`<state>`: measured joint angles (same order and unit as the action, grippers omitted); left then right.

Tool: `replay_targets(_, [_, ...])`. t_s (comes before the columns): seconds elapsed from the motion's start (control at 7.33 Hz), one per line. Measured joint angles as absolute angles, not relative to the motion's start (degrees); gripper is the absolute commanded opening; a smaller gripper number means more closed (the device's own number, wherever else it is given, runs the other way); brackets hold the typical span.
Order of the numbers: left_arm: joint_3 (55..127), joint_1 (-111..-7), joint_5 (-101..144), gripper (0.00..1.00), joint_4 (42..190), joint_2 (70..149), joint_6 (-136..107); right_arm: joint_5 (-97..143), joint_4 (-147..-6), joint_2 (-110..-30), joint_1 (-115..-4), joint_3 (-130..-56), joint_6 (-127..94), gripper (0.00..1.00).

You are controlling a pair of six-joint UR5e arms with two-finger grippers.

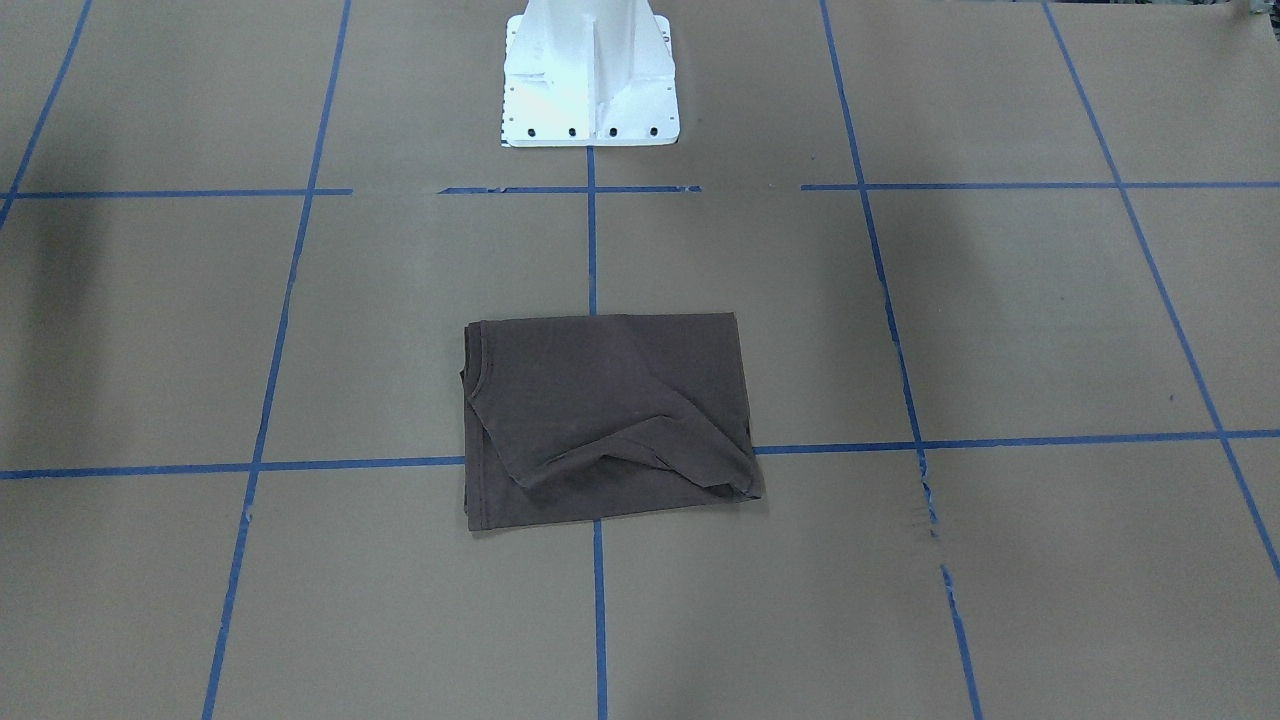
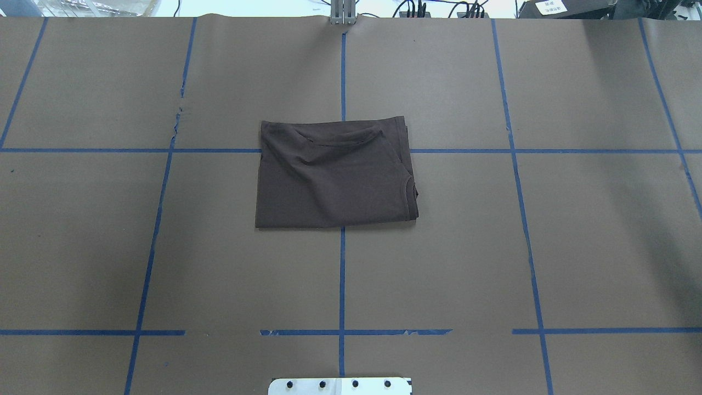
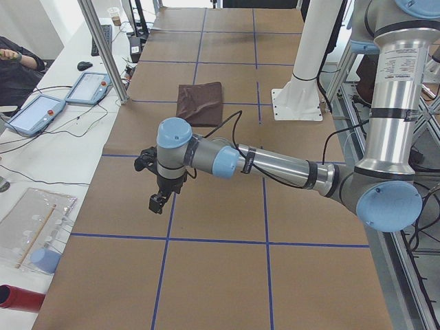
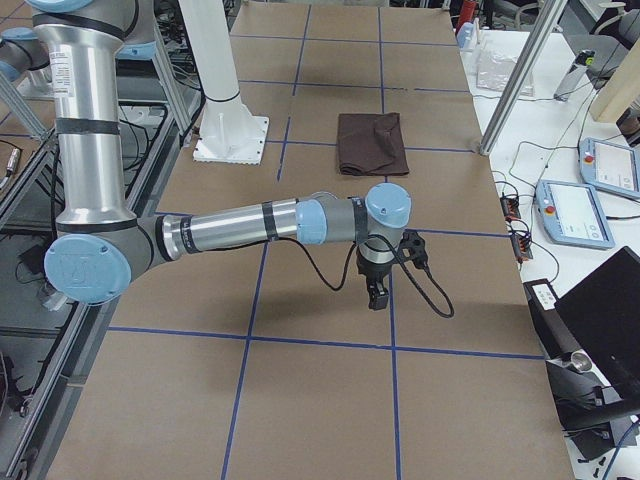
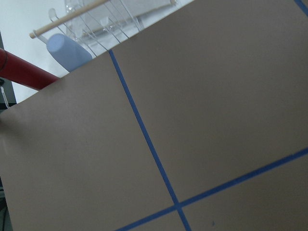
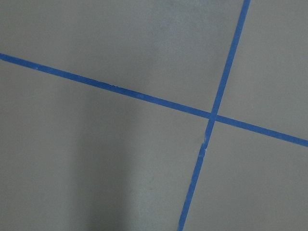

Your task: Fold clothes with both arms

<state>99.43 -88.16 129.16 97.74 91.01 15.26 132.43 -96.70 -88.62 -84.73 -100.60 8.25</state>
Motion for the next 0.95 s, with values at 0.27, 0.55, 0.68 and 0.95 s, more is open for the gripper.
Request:
replay_targets(0.27, [96.0, -88.2, 129.9, 1.00, 99.8, 89.2, 15.4, 132.6, -96.4, -88.7, -85.9, -100.7, 8.7, 1.00])
replay_targets(0.55, [91.4, -88.3, 130.6, 1.00, 99.3, 88.7, 15.5, 133.8, -96.7, -90.4, -90.2, -100.3, 8.6, 1.00])
replay_targets(0.68, [90.3, -88.3, 130.6, 1.00, 99.1, 88.7, 15.4, 135.8, -96.8, -92.2, -92.0, -100.2, 8.6, 1.00])
replay_targets(0.95, [89.5, -88.3, 130.6, 1.00, 99.0, 88.7, 15.0, 138.3, -96.7, -95.3, -93.7, -100.0, 8.5, 1.00])
